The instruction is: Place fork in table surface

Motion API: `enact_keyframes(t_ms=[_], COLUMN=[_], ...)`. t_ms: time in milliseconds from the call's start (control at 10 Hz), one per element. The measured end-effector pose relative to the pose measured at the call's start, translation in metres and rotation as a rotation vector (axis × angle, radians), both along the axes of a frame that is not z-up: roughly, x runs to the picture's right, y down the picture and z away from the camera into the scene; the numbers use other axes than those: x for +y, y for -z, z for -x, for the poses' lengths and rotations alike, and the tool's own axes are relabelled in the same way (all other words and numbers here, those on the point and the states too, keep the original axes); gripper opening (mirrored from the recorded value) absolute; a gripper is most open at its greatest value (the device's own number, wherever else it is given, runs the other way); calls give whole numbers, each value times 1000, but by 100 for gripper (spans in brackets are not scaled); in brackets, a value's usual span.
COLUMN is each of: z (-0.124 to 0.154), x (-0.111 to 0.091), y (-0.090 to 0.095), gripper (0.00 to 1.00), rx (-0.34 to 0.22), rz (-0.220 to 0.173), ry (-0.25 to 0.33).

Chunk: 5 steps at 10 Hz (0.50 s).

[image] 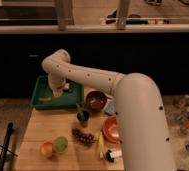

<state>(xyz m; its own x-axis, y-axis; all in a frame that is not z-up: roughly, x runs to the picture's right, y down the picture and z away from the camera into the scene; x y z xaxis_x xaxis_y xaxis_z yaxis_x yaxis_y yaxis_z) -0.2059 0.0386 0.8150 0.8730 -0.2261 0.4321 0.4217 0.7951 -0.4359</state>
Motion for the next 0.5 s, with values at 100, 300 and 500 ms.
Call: enact_keyframes(t_ms=[100, 300, 500], z=[2, 3, 1], x=[7, 19, 33], y=[2, 4, 10], gripper=[0, 0, 0], rx=[-9, -21, -35], rz=[3, 10, 17], ry=[-3, -4, -1])
